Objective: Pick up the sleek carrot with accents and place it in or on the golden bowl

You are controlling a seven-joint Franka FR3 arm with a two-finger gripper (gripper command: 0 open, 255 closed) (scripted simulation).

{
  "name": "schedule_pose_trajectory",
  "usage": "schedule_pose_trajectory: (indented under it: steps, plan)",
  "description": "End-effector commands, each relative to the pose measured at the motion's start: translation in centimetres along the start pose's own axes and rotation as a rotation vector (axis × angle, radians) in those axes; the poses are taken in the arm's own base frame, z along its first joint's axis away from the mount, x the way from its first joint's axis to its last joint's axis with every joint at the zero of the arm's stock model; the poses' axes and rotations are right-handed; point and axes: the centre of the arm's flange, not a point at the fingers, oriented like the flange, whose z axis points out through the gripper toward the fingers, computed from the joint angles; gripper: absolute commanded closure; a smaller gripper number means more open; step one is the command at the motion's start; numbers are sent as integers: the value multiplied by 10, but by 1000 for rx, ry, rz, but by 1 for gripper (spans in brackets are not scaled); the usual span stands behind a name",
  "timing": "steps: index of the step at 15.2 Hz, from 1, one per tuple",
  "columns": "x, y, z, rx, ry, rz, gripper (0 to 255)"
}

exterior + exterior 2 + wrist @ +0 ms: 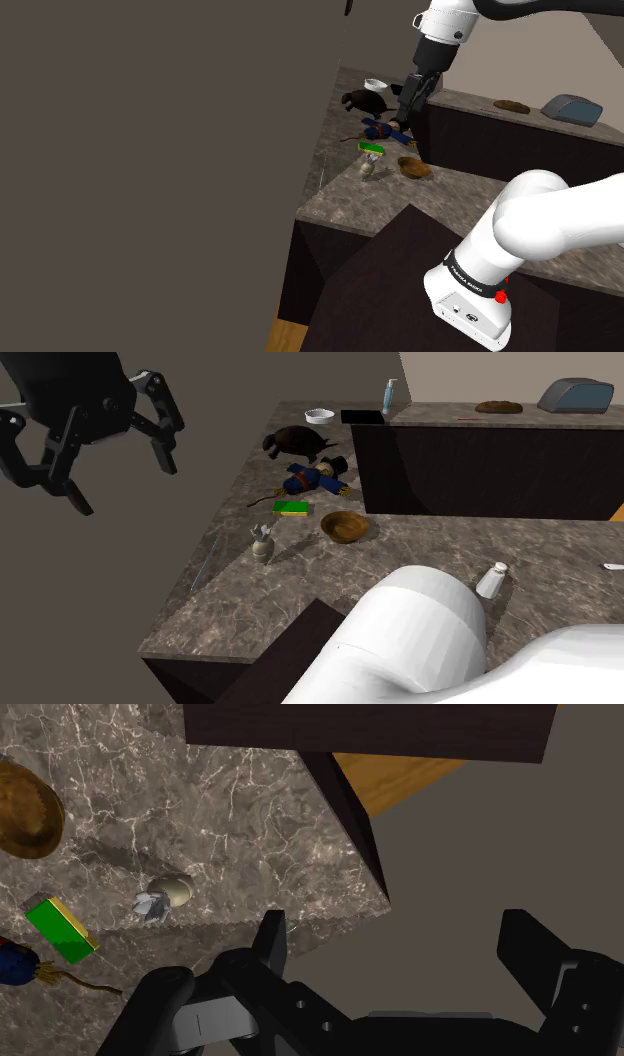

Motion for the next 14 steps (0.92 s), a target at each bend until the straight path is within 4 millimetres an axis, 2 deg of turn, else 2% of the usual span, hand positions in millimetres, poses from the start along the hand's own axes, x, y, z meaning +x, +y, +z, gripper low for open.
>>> schedule_pose_trajectory:
  steps: [1,14]
  plan:
    - [0,0,0,0,0,0,0]
    - [45,107,123,-29,-6,-24,0]
